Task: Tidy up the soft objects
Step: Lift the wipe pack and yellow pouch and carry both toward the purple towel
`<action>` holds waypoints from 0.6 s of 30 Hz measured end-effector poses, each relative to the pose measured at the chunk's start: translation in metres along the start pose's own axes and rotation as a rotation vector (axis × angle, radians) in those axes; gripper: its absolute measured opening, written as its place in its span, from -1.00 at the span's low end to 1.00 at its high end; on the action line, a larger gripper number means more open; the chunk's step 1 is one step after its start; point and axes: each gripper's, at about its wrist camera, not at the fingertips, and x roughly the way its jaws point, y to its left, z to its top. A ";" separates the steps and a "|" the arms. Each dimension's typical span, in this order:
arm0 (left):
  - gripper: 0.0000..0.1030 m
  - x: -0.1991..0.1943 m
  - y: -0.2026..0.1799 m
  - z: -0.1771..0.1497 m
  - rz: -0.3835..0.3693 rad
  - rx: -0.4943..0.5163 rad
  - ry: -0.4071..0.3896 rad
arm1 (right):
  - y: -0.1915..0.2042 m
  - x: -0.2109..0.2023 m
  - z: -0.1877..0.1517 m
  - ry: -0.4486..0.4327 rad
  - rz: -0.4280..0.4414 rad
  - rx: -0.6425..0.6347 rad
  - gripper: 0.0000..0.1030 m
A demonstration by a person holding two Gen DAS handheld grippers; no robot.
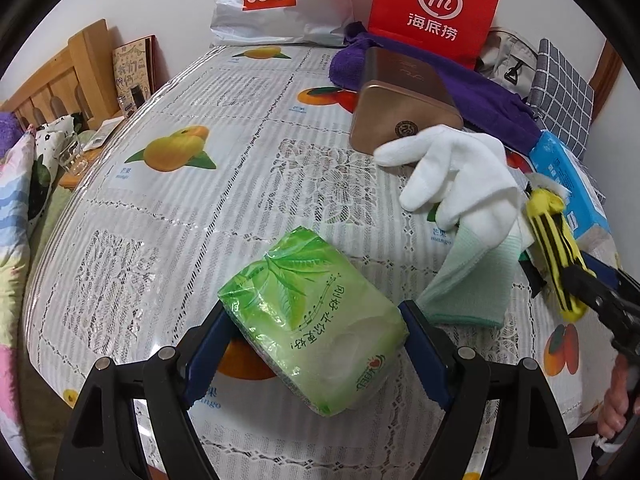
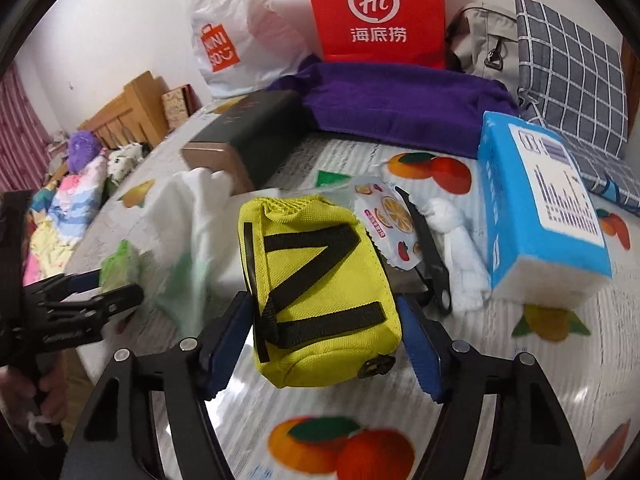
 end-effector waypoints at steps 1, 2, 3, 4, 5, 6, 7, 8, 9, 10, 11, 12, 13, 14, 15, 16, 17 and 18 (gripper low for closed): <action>0.58 0.000 0.000 0.001 0.000 -0.001 0.000 | 0.001 -0.004 -0.002 -0.003 0.000 -0.002 0.39; 0.58 0.000 -0.001 -0.001 -0.002 -0.001 0.000 | 0.002 -0.009 -0.006 -0.009 -0.003 -0.006 0.39; 0.58 -0.001 -0.002 -0.002 -0.005 -0.001 0.001 | 0.002 -0.014 -0.009 -0.014 -0.004 -0.007 0.39; 0.58 -0.001 -0.002 -0.003 -0.008 -0.001 0.002 | 0.001 -0.018 -0.011 -0.017 -0.003 -0.006 0.39; 0.58 -0.001 -0.002 -0.004 -0.012 -0.004 0.003 | 0.001 -0.022 -0.014 -0.021 -0.001 -0.002 0.39; 0.58 -0.001 -0.002 -0.006 -0.015 -0.007 0.006 | -0.001 -0.027 -0.018 -0.024 0.004 -0.001 0.39; 0.58 -0.002 -0.003 -0.006 -0.017 -0.010 0.007 | -0.003 -0.031 -0.020 -0.029 0.004 -0.001 0.39; 0.58 -0.002 -0.004 -0.007 -0.019 -0.012 0.007 | -0.005 -0.036 -0.025 -0.035 -0.004 0.000 0.39; 0.58 -0.003 -0.004 -0.008 -0.021 -0.013 0.008 | -0.007 -0.039 -0.027 -0.038 -0.011 0.001 0.39; 0.58 -0.003 -0.005 -0.009 -0.022 -0.014 0.009 | -0.009 -0.043 -0.030 -0.041 -0.020 0.005 0.39; 0.58 -0.004 -0.005 -0.009 -0.022 -0.016 0.009 | -0.013 -0.048 -0.035 -0.044 -0.032 0.011 0.39; 0.58 -0.004 -0.005 -0.011 -0.021 -0.018 0.009 | -0.016 -0.051 -0.037 -0.047 -0.037 0.015 0.39; 0.58 -0.004 -0.006 -0.010 -0.020 -0.018 0.009 | -0.018 -0.055 -0.041 -0.053 -0.041 0.020 0.39; 0.58 -0.005 -0.007 -0.012 -0.017 -0.015 0.009 | -0.021 -0.059 -0.045 -0.059 -0.043 0.027 0.39; 0.58 -0.005 -0.008 -0.012 -0.014 -0.013 0.008 | -0.025 -0.064 -0.049 -0.062 -0.050 0.038 0.39; 0.58 -0.005 -0.009 -0.012 -0.014 -0.013 0.008 | -0.027 -0.066 -0.052 -0.064 -0.060 0.043 0.39; 0.58 -0.005 -0.010 -0.012 -0.017 -0.011 0.008 | -0.031 -0.070 -0.056 -0.070 -0.088 0.050 0.39; 0.58 -0.004 -0.012 -0.013 -0.017 -0.006 0.007 | -0.035 -0.071 -0.058 -0.075 -0.114 0.055 0.39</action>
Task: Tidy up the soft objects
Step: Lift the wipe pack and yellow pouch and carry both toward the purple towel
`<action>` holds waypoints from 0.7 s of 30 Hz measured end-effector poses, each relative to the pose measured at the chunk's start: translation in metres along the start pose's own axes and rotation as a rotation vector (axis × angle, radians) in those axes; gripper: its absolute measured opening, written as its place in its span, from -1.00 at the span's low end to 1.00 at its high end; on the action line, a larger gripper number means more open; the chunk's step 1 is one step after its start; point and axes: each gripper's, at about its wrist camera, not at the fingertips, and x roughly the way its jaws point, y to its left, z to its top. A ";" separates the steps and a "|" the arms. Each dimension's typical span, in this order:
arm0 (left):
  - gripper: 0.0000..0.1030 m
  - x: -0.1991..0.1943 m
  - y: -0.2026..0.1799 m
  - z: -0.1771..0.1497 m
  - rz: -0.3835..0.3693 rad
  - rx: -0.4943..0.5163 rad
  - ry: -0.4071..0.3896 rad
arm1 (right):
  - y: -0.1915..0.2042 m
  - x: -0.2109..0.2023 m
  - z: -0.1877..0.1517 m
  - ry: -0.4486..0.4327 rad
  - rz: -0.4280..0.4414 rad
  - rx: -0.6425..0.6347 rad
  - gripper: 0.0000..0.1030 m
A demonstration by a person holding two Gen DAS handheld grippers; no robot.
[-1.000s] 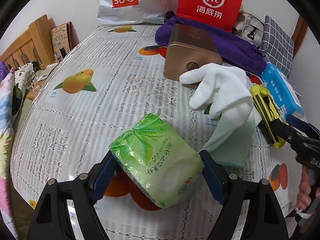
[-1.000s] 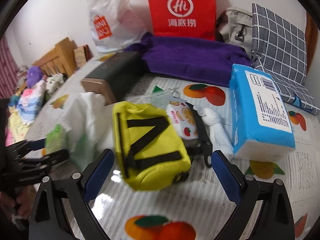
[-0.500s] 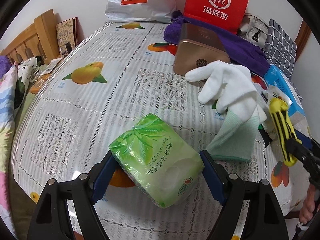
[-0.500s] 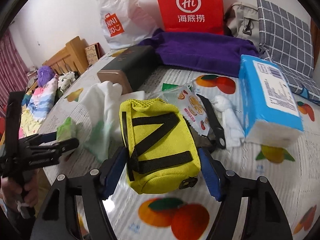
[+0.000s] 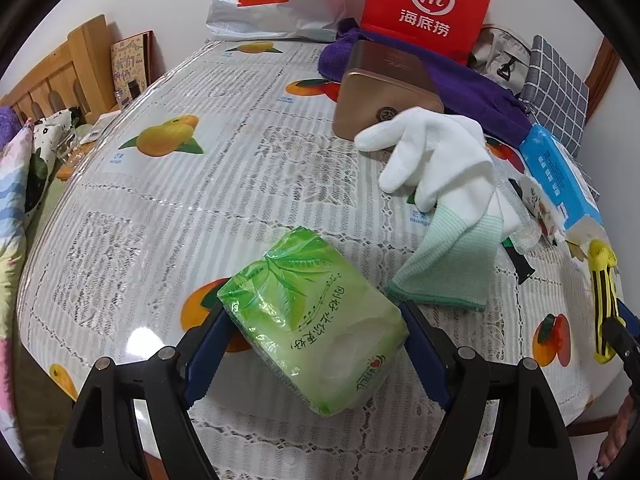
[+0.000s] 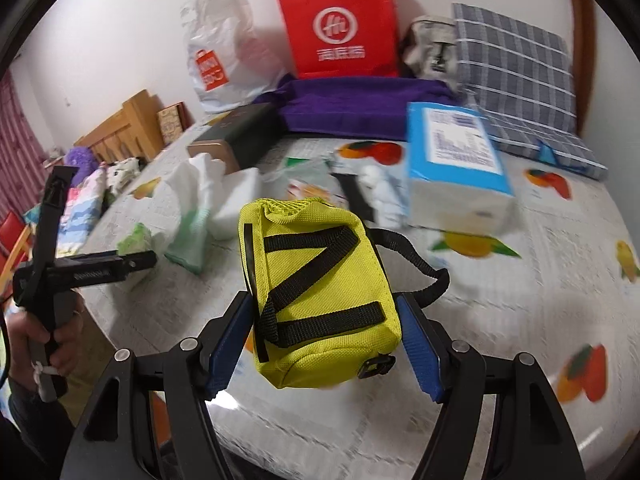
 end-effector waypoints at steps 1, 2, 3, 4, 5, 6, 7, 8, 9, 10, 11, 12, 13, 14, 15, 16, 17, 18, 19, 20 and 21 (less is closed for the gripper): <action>0.58 0.000 -0.001 0.000 0.008 0.005 -0.003 | -0.005 -0.001 -0.001 -0.004 -0.029 0.006 0.39; 0.58 0.000 -0.002 -0.001 0.014 0.010 -0.006 | -0.012 -0.001 -0.004 -0.005 -0.063 0.018 0.39; 0.58 0.000 -0.004 -0.001 0.013 0.013 -0.007 | -0.018 -0.001 -0.005 -0.004 -0.090 0.032 0.39; 0.58 0.001 -0.005 0.000 0.011 0.016 -0.010 | -0.022 0.000 -0.006 -0.003 -0.105 0.043 0.39; 0.58 0.002 -0.006 0.000 0.012 0.020 -0.015 | -0.030 0.003 -0.008 0.001 -0.131 0.066 0.40; 0.59 0.003 -0.007 0.000 0.016 0.026 -0.024 | -0.035 0.007 -0.009 0.004 -0.146 0.082 0.40; 0.60 0.004 -0.009 0.001 0.022 0.030 -0.029 | -0.040 0.012 -0.010 0.006 -0.152 0.098 0.41; 0.61 0.005 -0.011 0.001 0.030 0.035 -0.035 | -0.044 0.015 -0.011 0.009 -0.149 0.113 0.43; 0.64 0.005 -0.012 0.001 0.036 0.042 -0.039 | -0.047 0.019 -0.012 0.015 -0.148 0.130 0.46; 0.65 0.005 -0.013 0.001 0.038 0.050 -0.039 | -0.049 0.023 -0.013 0.020 -0.148 0.139 0.49; 0.66 0.005 -0.014 0.002 0.037 0.056 -0.037 | -0.050 0.025 -0.014 0.022 -0.145 0.143 0.50; 0.66 0.005 -0.013 0.002 0.034 0.056 -0.036 | -0.050 0.026 -0.015 0.023 -0.142 0.142 0.53; 0.66 0.004 -0.011 0.002 0.030 0.054 -0.031 | -0.050 0.027 -0.016 0.029 -0.136 0.140 0.57; 0.66 0.003 -0.010 0.002 0.020 0.051 -0.030 | -0.048 0.029 -0.017 0.035 -0.132 0.136 0.61; 0.66 0.002 -0.008 0.002 0.013 0.048 -0.028 | -0.047 0.031 -0.018 0.042 -0.129 0.129 0.66; 0.66 0.002 -0.006 0.002 0.011 0.047 -0.025 | -0.045 0.032 -0.019 0.043 -0.130 0.123 0.67; 0.69 0.002 -0.006 0.002 0.018 0.049 -0.021 | -0.043 0.034 -0.020 0.043 -0.132 0.116 0.67; 0.69 0.003 -0.006 0.002 0.029 0.054 -0.019 | -0.042 0.037 -0.019 0.042 -0.137 0.109 0.68; 0.70 0.004 -0.008 0.002 0.035 0.061 -0.019 | -0.040 0.039 -0.019 0.039 -0.151 0.096 0.68; 0.71 0.005 -0.010 0.001 0.044 0.070 -0.022 | -0.038 0.040 -0.019 0.036 -0.161 0.087 0.68; 0.71 0.006 -0.011 0.001 0.057 0.080 -0.026 | -0.036 0.041 -0.019 0.033 -0.174 0.073 0.68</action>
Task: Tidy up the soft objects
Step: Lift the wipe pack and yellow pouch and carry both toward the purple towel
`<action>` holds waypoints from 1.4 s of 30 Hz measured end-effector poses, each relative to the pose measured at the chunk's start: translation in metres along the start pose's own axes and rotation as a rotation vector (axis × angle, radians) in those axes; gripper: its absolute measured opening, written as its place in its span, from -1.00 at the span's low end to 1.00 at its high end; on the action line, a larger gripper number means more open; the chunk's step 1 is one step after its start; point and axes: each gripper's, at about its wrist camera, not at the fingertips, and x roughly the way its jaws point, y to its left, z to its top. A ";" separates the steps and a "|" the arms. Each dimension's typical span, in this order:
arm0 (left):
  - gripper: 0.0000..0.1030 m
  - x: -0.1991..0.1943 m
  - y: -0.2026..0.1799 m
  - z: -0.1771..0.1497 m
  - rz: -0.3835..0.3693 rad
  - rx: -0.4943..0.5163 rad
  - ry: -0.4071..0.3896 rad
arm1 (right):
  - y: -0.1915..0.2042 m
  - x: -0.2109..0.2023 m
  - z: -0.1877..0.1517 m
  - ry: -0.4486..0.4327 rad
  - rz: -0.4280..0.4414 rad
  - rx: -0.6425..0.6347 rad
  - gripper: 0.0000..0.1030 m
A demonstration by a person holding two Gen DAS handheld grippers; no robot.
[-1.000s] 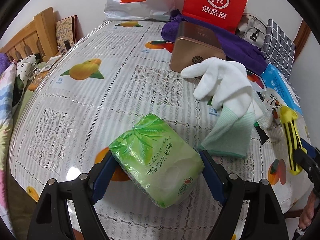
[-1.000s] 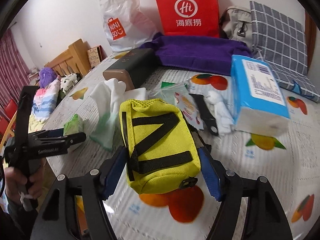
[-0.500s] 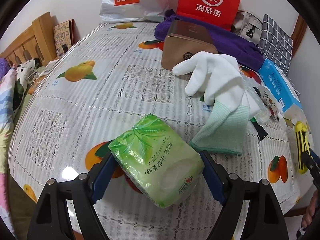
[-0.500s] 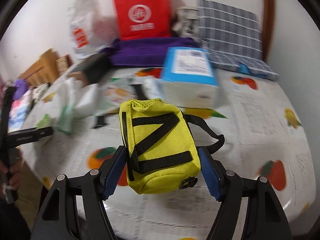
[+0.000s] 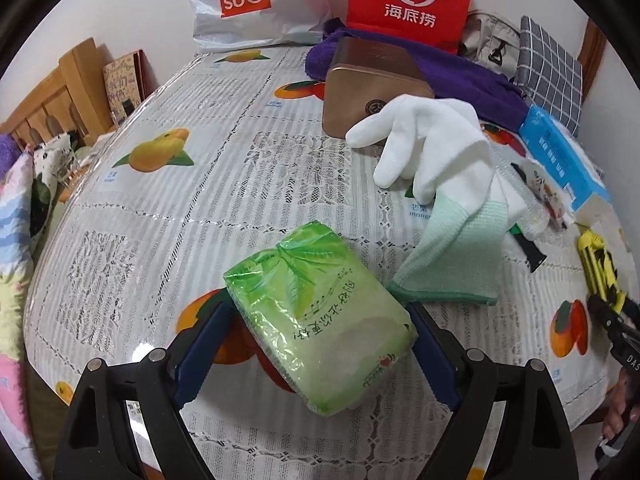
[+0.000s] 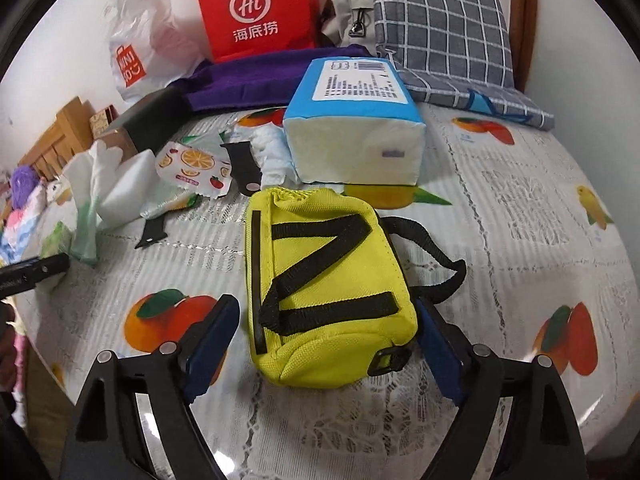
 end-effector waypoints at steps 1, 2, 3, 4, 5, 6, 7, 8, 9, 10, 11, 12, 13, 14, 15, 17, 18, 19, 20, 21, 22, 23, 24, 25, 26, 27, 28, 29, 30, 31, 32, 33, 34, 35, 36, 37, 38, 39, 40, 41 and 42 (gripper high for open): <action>0.71 0.001 -0.002 0.000 0.015 0.012 -0.006 | 0.002 0.001 -0.001 -0.003 -0.011 -0.014 0.68; 0.71 0.001 -0.003 0.000 0.018 0.017 -0.012 | 0.003 0.001 -0.001 -0.006 -0.018 -0.023 0.67; 0.68 0.001 -0.003 0.001 0.013 0.015 -0.013 | 0.003 0.001 -0.001 -0.012 -0.022 -0.028 0.60; 0.63 0.001 -0.003 0.001 0.010 0.014 -0.013 | 0.003 0.000 0.000 -0.014 -0.018 -0.027 0.51; 0.56 -0.001 -0.003 0.003 0.008 0.014 -0.013 | 0.001 0.000 0.001 -0.013 -0.013 -0.024 0.50; 0.54 -0.002 -0.002 0.004 0.001 0.014 -0.010 | 0.000 -0.001 0.001 -0.012 -0.002 -0.017 0.47; 0.53 -0.002 -0.001 0.005 -0.004 0.013 -0.008 | -0.002 -0.002 0.002 -0.012 0.008 -0.011 0.43; 0.52 -0.003 -0.001 0.006 -0.007 0.011 -0.008 | -0.004 -0.003 0.002 -0.011 0.017 -0.005 0.42; 0.52 -0.006 0.000 0.007 -0.004 0.013 -0.010 | -0.005 -0.003 0.003 -0.009 0.022 -0.002 0.41; 0.52 -0.008 0.000 0.007 0.000 0.015 -0.012 | -0.006 -0.004 0.004 -0.009 0.026 0.000 0.39; 0.52 -0.011 0.000 0.008 0.006 0.019 -0.015 | -0.007 -0.006 0.005 -0.009 0.030 0.001 0.39; 0.52 -0.016 0.001 0.010 0.014 0.022 -0.022 | -0.007 -0.008 0.006 -0.010 0.035 0.001 0.38; 0.52 -0.019 0.002 0.011 0.020 0.021 -0.027 | -0.008 -0.011 0.007 -0.013 0.042 0.002 0.38; 0.52 -0.022 0.003 0.014 0.025 0.020 -0.030 | -0.009 -0.014 0.009 -0.018 0.049 0.003 0.38; 0.52 -0.027 0.004 0.016 0.029 0.018 -0.037 | -0.009 -0.017 0.010 -0.024 0.054 0.006 0.38; 0.52 -0.036 0.005 0.021 0.034 0.014 -0.052 | -0.011 -0.024 0.014 -0.037 0.062 0.013 0.38; 0.52 -0.041 0.006 0.024 0.035 0.009 -0.060 | -0.011 -0.029 0.017 -0.045 0.067 0.014 0.38; 0.52 -0.044 0.007 0.026 0.033 0.008 -0.065 | -0.011 -0.031 0.019 -0.051 0.071 0.014 0.38; 0.52 -0.048 0.007 0.029 0.030 0.009 -0.072 | -0.011 -0.035 0.021 -0.058 0.075 0.013 0.38; 0.52 -0.053 0.006 0.033 0.029 0.010 -0.080 | -0.011 -0.039 0.024 -0.065 0.077 0.014 0.38; 0.52 -0.055 0.005 0.036 0.031 0.012 -0.084 | -0.012 -0.043 0.027 -0.071 0.077 0.013 0.38; 0.52 -0.059 0.004 0.039 0.030 0.012 -0.091 | -0.012 -0.046 0.030 -0.077 0.078 0.011 0.38; 0.52 -0.063 0.002 0.043 0.026 0.014 -0.100 | -0.012 -0.050 0.033 -0.085 0.081 0.009 0.38; 0.52 -0.065 0.001 0.045 0.023 0.014 -0.104 | -0.012 -0.055 0.037 -0.093 0.083 0.009 0.38; 0.52 -0.067 -0.001 0.048 0.021 0.016 -0.111 | -0.013 -0.058 0.041 -0.101 0.085 0.009 0.38; 0.52 -0.070 -0.003 0.052 0.018 0.019 -0.117 | -0.013 -0.061 0.044 -0.107 0.087 0.010 0.38; 0.52 -0.073 -0.005 0.056 0.016 0.023 -0.124 | -0.014 -0.064 0.048 -0.113 0.087 0.010 0.38; 0.52 -0.076 -0.007 0.058 0.015 0.025 -0.130 | -0.014 -0.066 0.052 -0.120 0.085 0.013 0.38; 0.52 -0.078 -0.008 0.062 0.014 0.029 -0.136 | -0.015 -0.067 0.054 -0.123 0.084 0.015 0.38; 0.52 -0.080 -0.010 0.065 0.013 0.031 -0.141 | -0.016 -0.070 0.059 -0.131 0.083 0.017 0.38; 0.52 -0.083 -0.011 0.068 0.011 0.033 -0.147 | -0.017 -0.071 0.062 -0.136 0.084 0.018 0.38; 0.52 -0.085 -0.012 0.072 0.010 0.034 -0.154 | -0.018 -0.073 0.066 -0.142 0.086 0.021 0.38; 0.52 -0.087 -0.013 0.076 0.008 0.034 -0.159 | -0.019 -0.074 0.070 -0.146 0.087 0.024 0.38; 0.52 -0.088 -0.014 0.080 0.007 0.034 -0.163 | -0.020 -0.075 0.075 -0.150 0.087 0.025 0.38; 0.52 -0.089 -0.015 0.084 0.005 0.034 -0.167 | -0.021 -0.076 0.079 -0.153 0.086 0.024 0.38; 0.52 -0.091 -0.016 0.087 0.003 0.034 -0.170 | -0.021 -0.076 0.083 -0.157 0.084 0.022 0.38; 0.52 -0.091 -0.017 0.090 0.001 0.032 -0.173 | -0.022 -0.077 0.088 -0.162 0.081 0.019 0.38; 0.52 -0.092 -0.018 0.095 -0.002 0.030 -0.176 | -0.022 -0.078 0.092 -0.168 0.079 0.014 0.38; 0.52 -0.092 -0.020 0.098 -0.005 0.028 -0.179 | -0.022 -0.078 0.096 -0.171 0.076 0.010 0.38; 0.52 -0.092 -0.022 0.103 -0.012 0.026 -0.183 | -0.022 -0.079 0.101 -0.175 0.070 0.006 0.38; 0.52 -0.091 -0.022 0.107 -0.019 0.023 -0.184 | -0.023 -0.079 0.107 -0.178 0.062 0.004 0.38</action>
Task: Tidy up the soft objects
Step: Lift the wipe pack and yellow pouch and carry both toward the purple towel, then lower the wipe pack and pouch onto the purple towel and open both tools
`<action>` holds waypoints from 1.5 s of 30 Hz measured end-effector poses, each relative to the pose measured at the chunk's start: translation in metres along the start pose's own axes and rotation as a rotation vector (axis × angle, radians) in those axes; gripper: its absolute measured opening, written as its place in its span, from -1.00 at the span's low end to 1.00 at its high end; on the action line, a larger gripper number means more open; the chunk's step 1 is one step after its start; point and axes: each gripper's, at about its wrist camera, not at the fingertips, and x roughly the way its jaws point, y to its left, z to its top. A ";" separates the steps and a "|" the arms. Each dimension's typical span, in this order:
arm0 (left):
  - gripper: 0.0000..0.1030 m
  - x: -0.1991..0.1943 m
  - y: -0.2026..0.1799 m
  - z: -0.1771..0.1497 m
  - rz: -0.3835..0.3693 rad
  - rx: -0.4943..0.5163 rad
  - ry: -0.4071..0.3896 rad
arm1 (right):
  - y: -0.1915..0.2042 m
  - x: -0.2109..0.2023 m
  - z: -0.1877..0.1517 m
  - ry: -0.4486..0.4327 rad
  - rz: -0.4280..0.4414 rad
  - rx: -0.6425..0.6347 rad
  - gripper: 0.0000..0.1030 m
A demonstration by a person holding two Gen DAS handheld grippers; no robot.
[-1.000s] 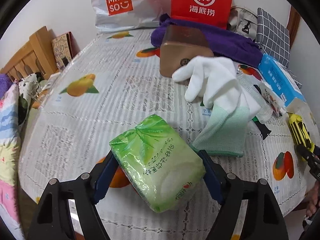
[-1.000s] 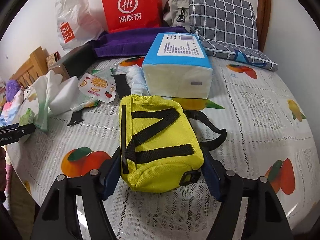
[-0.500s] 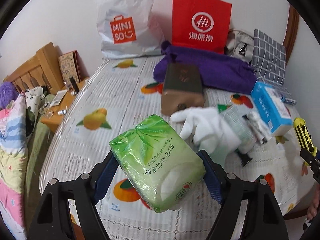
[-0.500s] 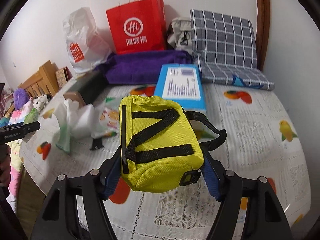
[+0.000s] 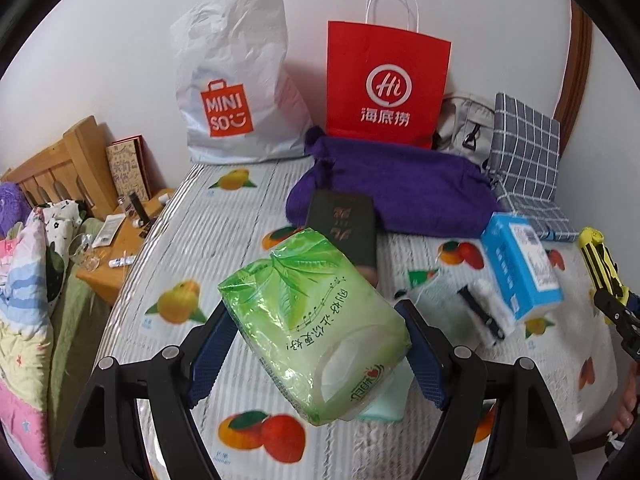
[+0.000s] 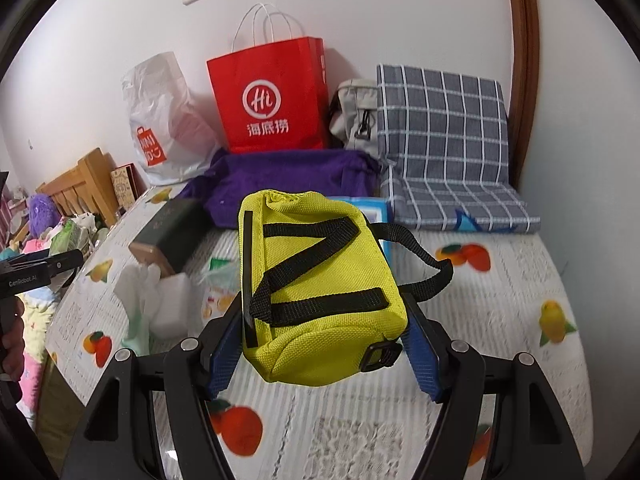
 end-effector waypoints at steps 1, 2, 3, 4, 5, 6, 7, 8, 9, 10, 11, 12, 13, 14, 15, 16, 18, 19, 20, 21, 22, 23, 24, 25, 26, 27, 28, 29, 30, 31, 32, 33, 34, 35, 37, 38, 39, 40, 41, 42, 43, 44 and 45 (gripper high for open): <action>0.52 0.001 -0.001 0.004 -0.008 -0.003 0.000 | -0.001 0.001 0.004 -0.001 -0.004 0.000 0.38; 0.52 0.004 -0.002 0.008 -0.016 -0.006 0.001 | -0.002 0.003 0.010 -0.002 -0.007 0.004 0.38; 0.52 0.007 -0.003 0.014 -0.022 -0.006 0.004 | -0.004 0.005 0.015 -0.002 -0.009 0.009 0.38; 0.52 0.009 -0.004 0.019 -0.025 -0.005 0.004 | -0.005 0.006 0.020 -0.002 -0.010 0.014 0.38; 0.52 0.011 -0.006 0.023 -0.026 -0.003 0.003 | -0.006 0.007 0.025 -0.003 -0.014 0.019 0.38; 0.52 0.014 -0.007 0.028 -0.029 0.001 0.005 | -0.007 0.011 0.031 -0.003 -0.018 0.021 0.38; 0.52 0.017 -0.009 0.032 -0.029 0.003 0.009 | -0.008 0.013 0.036 -0.004 -0.021 0.022 0.38; 0.52 0.021 -0.010 0.038 -0.029 0.004 0.014 | -0.008 0.016 0.041 -0.005 -0.023 0.024 0.38; 0.52 0.024 -0.011 0.042 -0.029 0.004 0.018 | -0.009 0.021 0.047 -0.005 -0.024 0.027 0.38; 0.52 0.028 -0.012 0.047 -0.031 0.004 0.021 | -0.009 0.025 0.052 -0.002 -0.023 0.030 0.38; 0.52 0.031 -0.013 0.050 -0.032 0.004 0.024 | -0.009 0.030 0.057 0.001 -0.022 0.035 0.38; 0.52 0.035 -0.013 0.055 -0.035 0.003 0.026 | -0.009 0.034 0.062 0.001 -0.022 0.039 0.38; 0.52 0.037 -0.014 0.058 -0.039 0.004 0.026 | -0.009 0.037 0.066 0.000 -0.021 0.040 0.38; 0.52 0.041 -0.015 0.062 -0.041 0.005 0.027 | -0.009 0.042 0.071 -0.004 -0.018 0.040 0.38; 0.52 0.045 -0.016 0.067 -0.042 0.007 0.030 | -0.008 0.046 0.075 -0.005 -0.017 0.040 0.38; 0.52 0.049 -0.017 0.071 -0.042 0.008 0.033 | -0.009 0.050 0.079 -0.004 -0.015 0.043 0.38; 0.52 0.057 -0.018 0.079 -0.046 0.007 0.038 | -0.009 0.058 0.086 -0.001 -0.011 0.048 0.38; 0.52 0.060 -0.018 0.082 -0.049 0.004 0.041 | -0.009 0.062 0.090 0.002 -0.008 0.048 0.38; 0.52 0.065 -0.018 0.086 -0.056 -0.002 0.044 | -0.009 0.067 0.094 0.005 -0.007 0.047 0.38; 0.52 0.068 -0.019 0.089 -0.059 -0.005 0.046 | -0.008 0.072 0.099 0.005 -0.005 0.041 0.38; 0.52 0.072 -0.019 0.093 -0.061 -0.007 0.047 | -0.006 0.076 0.103 0.002 -0.002 0.035 0.38; 0.52 0.079 -0.020 0.098 -0.058 -0.010 0.052 | -0.006 0.080 0.107 0.002 0.000 0.029 0.38; 0.52 0.083 -0.021 0.101 -0.057 -0.012 0.057 | -0.004 0.086 0.112 0.002 0.000 0.020 0.38; 0.52 0.090 -0.022 0.105 -0.061 -0.014 0.064 | -0.004 0.090 0.115 0.002 0.001 0.017 0.38; 0.52 0.094 -0.022 0.108 -0.068 -0.017 0.069 | -0.003 0.097 0.120 0.005 0.002 0.013 0.38; 0.52 0.101 -0.023 0.112 -0.079 -0.020 0.077 | -0.004 0.104 0.124 0.010 0.002 0.012 0.38; 0.52 0.108 -0.024 0.116 -0.088 -0.023 0.087 | -0.004 0.109 0.127 0.014 0.001 0.013 0.38; 0.52 0.115 -0.026 0.120 -0.092 -0.022 0.096 | -0.005 0.115 0.130 0.018 0.001 0.016 0.38; 0.52 0.119 -0.028 0.124 -0.093 -0.019 0.100 | -0.006 0.120 0.133 0.019 0.002 0.020 0.38; 0.52 0.124 -0.030 0.127 -0.093 -0.013 0.101 | -0.008 0.125 0.135 0.023 0.004 0.026 0.38; 0.52 0.129 -0.032 0.130 -0.091 -0.005 0.104 | -0.009 0.129 0.137 0.028 0.007 0.032 0.38; 0.52 0.135 -0.035 0.133 -0.088 0.002 0.108 | -0.010 0.135 0.140 0.033 0.011 0.039 0.38; 0.52 0.140 -0.036 0.135 -0.089 0.004 0.111 | -0.012 0.140 0.143 0.039 0.016 0.046 0.38; 0.52 0.144 -0.038 0.138 -0.093 0.005 0.113 | -0.013 0.145 0.146 0.044 0.020 0.048 0.38; 0.52 0.153 -0.041 0.145 -0.102 0.004 0.118 | -0.014 0.154 0.152 0.053 0.020 0.036 0.38; 0.52 0.158 -0.042 0.149 -0.106 0.001 0.118 | -0.015 0.157 0.155 0.055 0.016 0.030 0.38; 0.52 0.163 -0.044 0.152 -0.108 0.000 0.120 | -0.016 0.164 0.160 0.061 0.007 0.024 0.38; 0.52 0.169 -0.045 0.157 -0.110 -0.005 0.126 | -0.016 0.168 0.163 0.065 0.004 0.021 0.38; 0.52 0.174 -0.047 0.161 -0.112 -0.010 0.132 | -0.017 0.172 0.167 0.068 0.001 0.017 0.38; 0.52 0.181 -0.049 0.166 -0.124 -0.020 0.140 | -0.017 0.178 0.172 0.068 0.000 0.014 0.38; 0.52 0.185 -0.051 0.170 -0.136 -0.025 0.142 | -0.017 0.182 0.175 0.070 0.000 0.013 0.38; 0.52 0.189 -0.054 0.175 -0.148 -0.027 0.146 | -0.016 0.185 0.178 0.072 0.002 0.013 0.38; 0.52 0.194 -0.057 0.180 -0.157 -0.025 0.150 | -0.015 0.190 0.182 0.074 0.010 0.012 0.38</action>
